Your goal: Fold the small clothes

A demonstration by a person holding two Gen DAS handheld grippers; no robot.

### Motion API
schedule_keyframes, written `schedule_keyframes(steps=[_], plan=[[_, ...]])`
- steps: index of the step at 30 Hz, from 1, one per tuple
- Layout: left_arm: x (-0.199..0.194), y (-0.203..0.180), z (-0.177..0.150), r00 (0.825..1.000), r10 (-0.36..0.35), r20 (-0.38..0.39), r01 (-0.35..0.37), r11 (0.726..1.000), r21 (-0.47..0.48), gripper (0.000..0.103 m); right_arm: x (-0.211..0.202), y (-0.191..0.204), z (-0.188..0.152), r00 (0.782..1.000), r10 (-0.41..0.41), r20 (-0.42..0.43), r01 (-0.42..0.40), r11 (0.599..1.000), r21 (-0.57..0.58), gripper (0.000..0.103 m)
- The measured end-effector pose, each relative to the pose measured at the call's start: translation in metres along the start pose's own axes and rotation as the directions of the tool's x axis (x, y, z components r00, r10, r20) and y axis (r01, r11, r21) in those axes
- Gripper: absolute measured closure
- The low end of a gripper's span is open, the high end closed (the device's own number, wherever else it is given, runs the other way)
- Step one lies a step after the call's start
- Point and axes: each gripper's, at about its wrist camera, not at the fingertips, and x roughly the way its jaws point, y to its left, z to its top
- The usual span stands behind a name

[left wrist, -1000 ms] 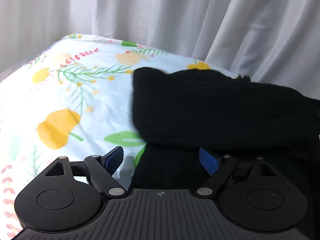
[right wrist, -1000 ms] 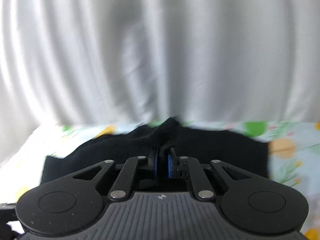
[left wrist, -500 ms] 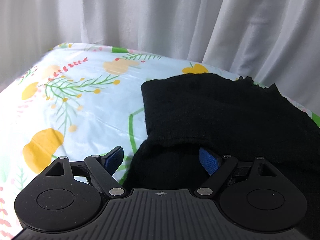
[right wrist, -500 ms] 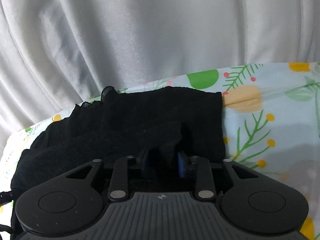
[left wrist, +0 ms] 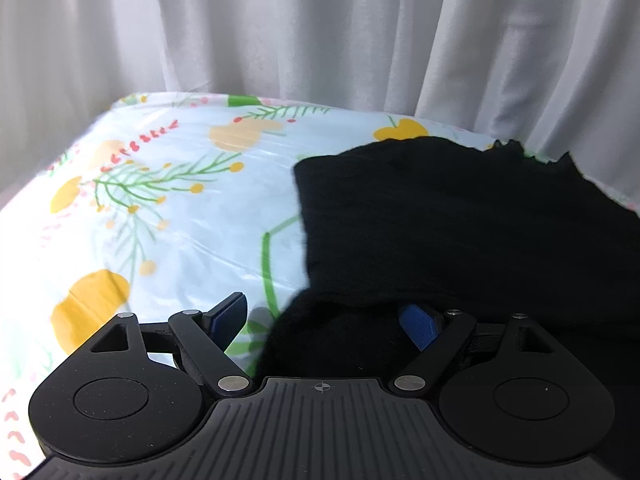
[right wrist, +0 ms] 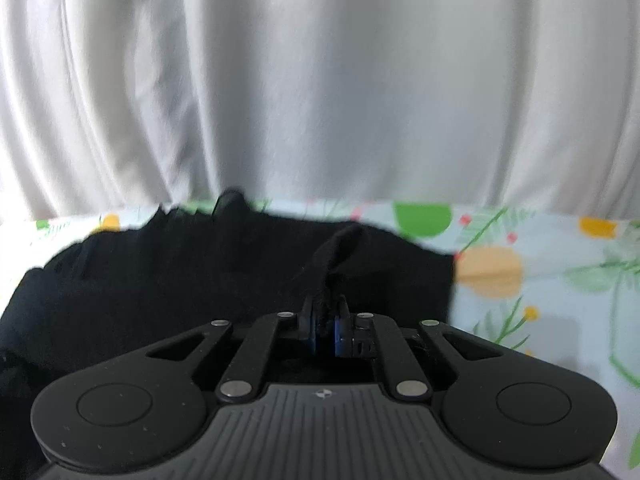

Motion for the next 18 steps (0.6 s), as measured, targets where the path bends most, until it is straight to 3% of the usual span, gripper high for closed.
schedule_keyframes(steps=[18], plan=[[0.007, -0.002, 0.007, 1.0, -0.024, -0.005, 0.024, 1.0, -0.015, 0.016, -0.009, -0.032, 0.008, 0.997, -0.063, 0.032, 0.062, 0.998, 0.029, 0.096]])
